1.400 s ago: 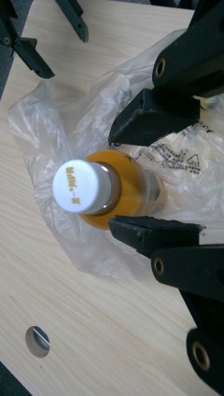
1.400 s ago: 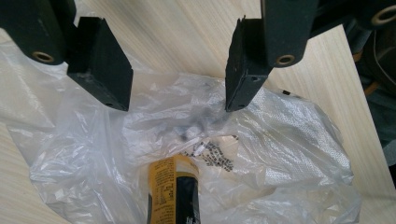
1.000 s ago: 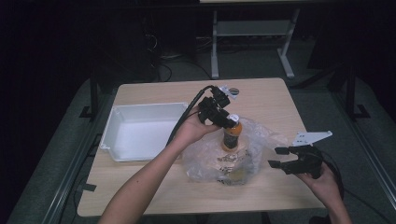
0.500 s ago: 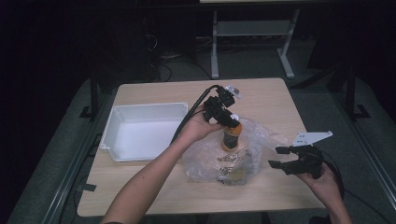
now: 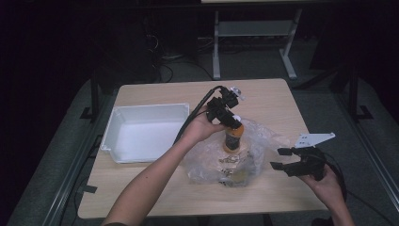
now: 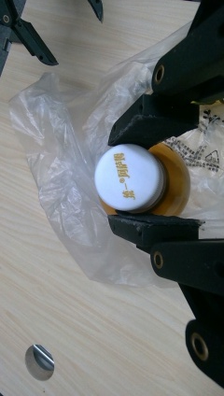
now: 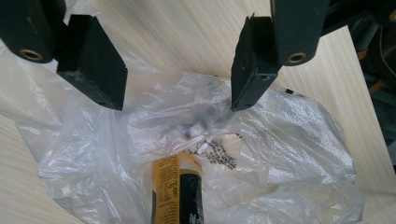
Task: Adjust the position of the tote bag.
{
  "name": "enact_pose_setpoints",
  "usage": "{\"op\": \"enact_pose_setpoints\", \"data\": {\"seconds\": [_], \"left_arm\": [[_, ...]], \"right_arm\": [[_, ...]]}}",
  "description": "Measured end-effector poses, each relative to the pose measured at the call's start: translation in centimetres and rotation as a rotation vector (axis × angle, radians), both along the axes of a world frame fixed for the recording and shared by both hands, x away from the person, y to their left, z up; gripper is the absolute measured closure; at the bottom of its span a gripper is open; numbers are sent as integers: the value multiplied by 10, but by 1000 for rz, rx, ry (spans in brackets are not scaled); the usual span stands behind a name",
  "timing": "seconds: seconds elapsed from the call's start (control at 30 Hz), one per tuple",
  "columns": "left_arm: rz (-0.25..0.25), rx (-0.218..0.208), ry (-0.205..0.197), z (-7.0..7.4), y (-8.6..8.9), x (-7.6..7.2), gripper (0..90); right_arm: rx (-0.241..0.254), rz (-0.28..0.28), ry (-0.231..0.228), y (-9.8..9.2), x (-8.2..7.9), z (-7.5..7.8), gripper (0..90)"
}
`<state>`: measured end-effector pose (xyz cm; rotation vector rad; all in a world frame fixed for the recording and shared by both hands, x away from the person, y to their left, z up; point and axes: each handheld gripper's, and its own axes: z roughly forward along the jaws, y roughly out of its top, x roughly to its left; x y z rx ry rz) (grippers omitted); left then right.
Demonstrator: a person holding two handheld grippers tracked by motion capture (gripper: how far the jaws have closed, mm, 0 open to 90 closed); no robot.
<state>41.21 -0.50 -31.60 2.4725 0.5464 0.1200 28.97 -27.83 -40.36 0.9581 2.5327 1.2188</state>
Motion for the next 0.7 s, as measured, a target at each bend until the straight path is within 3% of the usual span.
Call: {"op": "enact_pose_setpoints", "data": {"seconds": [0.7], "left_arm": [[-6, 3, 18, 0, -1, 3, 583]], "right_arm": [[-8, 4, 2, 2, 0, -1, 359]]}}
